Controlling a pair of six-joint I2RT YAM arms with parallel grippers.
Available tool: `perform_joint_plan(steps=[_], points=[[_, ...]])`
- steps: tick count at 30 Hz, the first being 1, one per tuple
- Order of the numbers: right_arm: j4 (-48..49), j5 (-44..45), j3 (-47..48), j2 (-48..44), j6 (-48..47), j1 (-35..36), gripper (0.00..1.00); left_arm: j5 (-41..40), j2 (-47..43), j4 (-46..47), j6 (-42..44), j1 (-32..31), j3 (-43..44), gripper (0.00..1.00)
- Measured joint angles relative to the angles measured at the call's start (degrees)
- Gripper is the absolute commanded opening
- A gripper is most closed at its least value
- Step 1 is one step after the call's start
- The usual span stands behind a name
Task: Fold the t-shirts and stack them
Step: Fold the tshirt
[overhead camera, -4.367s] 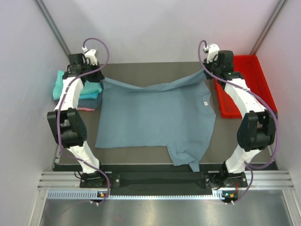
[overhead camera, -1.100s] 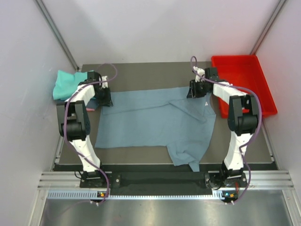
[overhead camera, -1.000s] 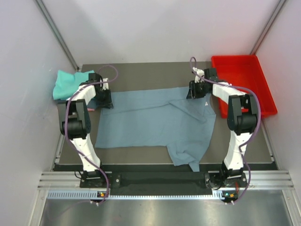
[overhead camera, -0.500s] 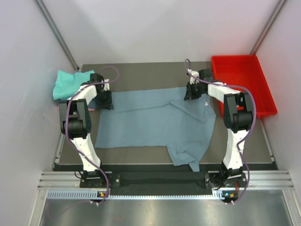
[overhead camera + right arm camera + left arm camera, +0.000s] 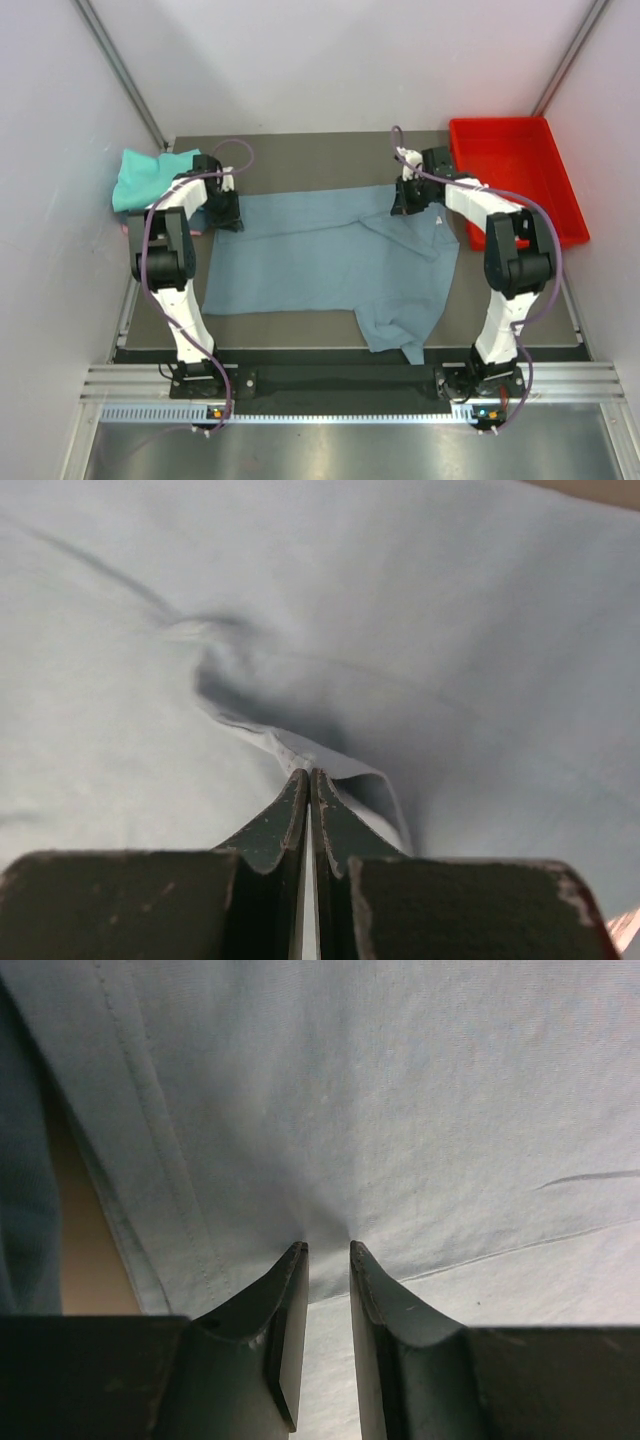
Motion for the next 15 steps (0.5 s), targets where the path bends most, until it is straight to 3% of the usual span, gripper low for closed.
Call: perform_joint_plan(steps=[10, 11, 12, 13, 15], points=[[-0.2, -0.8, -12.3, -13.6, 3.6, 9.6, 0.00, 1.1, 1.7, -1.4, -0.9, 0.0, 3.1, 0.28], [-0.1, -0.9, -13.2, -14.0, 4.1, 10.3, 0.04, 1.1, 1.7, -1.5, -0.8, 0.0, 3.1, 0.28], [-0.2, -0.9, -14.2, -14.3, 4.6, 10.9, 0.15, 1.1, 1.7, -1.6, -0.8, 0.0, 3.1, 0.28], [-0.3, -0.9, -15.1, -14.7, 5.2, 11.3, 0.20, 1.1, 1.7, -1.6, -0.8, 0.0, 3.1, 0.28], [-0.9, -0.9, -16.1, -15.7, 6.1, 11.8, 0.25, 1.1, 1.7, -1.7, -0.9, 0.0, 3.1, 0.28]])
